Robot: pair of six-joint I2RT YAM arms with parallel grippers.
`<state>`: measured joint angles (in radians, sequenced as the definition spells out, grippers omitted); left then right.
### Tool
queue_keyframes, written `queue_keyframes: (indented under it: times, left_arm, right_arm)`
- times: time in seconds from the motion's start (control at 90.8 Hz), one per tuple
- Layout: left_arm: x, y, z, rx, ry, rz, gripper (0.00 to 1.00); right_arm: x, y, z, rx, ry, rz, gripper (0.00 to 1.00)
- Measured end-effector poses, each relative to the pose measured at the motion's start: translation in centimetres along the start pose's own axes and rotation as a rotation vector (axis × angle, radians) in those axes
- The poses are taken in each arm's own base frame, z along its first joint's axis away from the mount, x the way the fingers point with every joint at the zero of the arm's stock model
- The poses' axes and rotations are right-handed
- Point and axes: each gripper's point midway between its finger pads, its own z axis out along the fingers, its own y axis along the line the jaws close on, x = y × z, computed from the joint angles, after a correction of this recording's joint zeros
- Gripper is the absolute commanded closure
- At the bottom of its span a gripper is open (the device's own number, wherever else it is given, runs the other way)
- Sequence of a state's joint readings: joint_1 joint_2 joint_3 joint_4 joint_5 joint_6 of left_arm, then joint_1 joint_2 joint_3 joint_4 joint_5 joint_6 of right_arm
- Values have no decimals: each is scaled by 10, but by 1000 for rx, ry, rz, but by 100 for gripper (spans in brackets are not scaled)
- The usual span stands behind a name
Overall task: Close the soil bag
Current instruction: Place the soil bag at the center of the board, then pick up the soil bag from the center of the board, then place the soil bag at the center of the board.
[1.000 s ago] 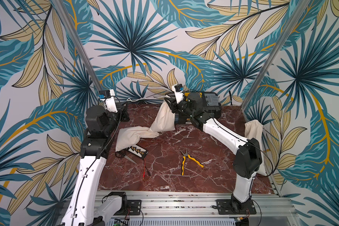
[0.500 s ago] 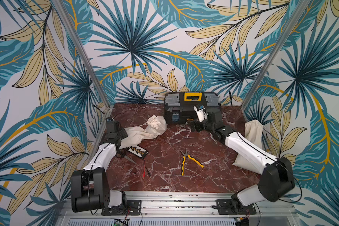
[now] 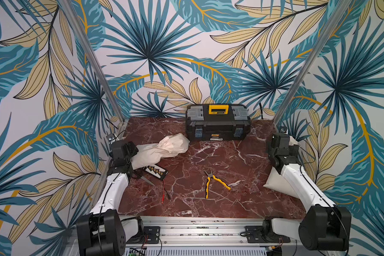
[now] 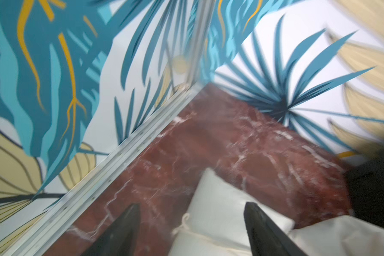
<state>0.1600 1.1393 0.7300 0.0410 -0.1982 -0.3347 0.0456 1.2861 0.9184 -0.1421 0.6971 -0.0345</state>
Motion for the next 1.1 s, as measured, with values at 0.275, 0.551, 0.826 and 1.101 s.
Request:
queue_keyframes:
  times: [0.275, 0.551, 0.826, 1.101]
  left_arm:
    - [-12, -98, -53, 322, -66, 191, 5]
    - [10, -161, -90, 595, -19, 296, 5]
    - [-4, -235, -150, 925, -35, 291, 2]
    - [42, -304, -147, 1143, 126, 228, 0]
  right_arm:
    - [44, -3, 66, 27, 138, 23, 38]
    - [44, 27, 52, -159, 86, 36, 100]
    - [-34, 81, -56, -521, -204, 56, 100]
    - [-71, 177, -165, -936, -439, 36, 100]
